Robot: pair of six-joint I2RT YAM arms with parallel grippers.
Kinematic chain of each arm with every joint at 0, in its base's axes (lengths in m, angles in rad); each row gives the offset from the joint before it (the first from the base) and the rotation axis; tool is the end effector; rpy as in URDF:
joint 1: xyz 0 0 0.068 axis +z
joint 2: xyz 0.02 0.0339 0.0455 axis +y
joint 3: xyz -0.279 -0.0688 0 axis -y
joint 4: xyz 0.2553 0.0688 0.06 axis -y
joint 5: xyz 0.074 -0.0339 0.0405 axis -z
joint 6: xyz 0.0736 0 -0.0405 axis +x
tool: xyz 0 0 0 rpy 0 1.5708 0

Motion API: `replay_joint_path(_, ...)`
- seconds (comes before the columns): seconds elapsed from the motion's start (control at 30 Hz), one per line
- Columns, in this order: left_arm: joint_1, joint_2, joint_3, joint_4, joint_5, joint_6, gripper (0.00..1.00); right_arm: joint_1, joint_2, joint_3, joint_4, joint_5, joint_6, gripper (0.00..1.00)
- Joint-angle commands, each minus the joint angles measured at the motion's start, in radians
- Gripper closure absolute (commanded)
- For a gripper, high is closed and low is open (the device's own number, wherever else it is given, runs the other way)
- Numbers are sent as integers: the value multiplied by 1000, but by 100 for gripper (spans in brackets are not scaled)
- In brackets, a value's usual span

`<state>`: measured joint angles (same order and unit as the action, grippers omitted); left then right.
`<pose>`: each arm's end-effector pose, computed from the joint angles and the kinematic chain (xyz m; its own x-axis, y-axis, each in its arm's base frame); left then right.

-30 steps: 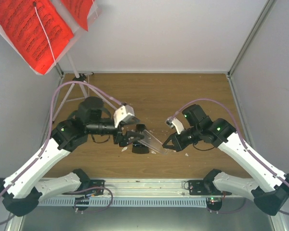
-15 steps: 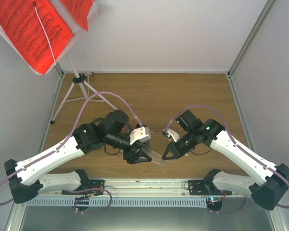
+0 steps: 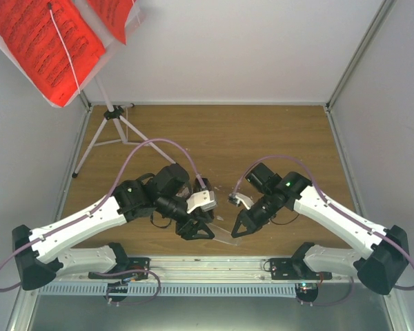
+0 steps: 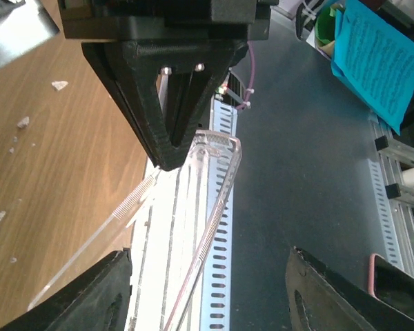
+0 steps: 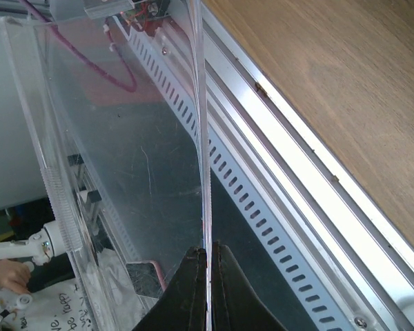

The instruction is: Pack up the instrument practice props

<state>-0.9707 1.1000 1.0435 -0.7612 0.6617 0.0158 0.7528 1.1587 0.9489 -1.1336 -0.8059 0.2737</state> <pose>0.0994 -0.2253 0.3113 -0.3979 0.6036 -0.6909 0.8948 0.0892 -0.4374 0.1086 0.1745 0.2529 -0.8446 -0.5348 -0.0271 -0.3779 0.5595 0.7377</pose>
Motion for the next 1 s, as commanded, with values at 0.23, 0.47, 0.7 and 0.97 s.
replay_joint_path(0.23, -4, 17, -55, 7, 56, -43, 47, 14, 17, 24, -80, 22, -81, 99)
replay_joint_path(0.47, -6, 39, -69, 16, 84, -43, 51, 14, 42, 48, -83, 22, -95, 100)
replay_joint_path(0.7, -11, 47, -78, 22, 105, -42, 56, 21, 71, 70, -82, 17, -100, 99)
replay_joint_path(0.97, -20, 56, -88, 22, 95, -47, 57, 34, 81, 81, -86, 19, -99, 100)
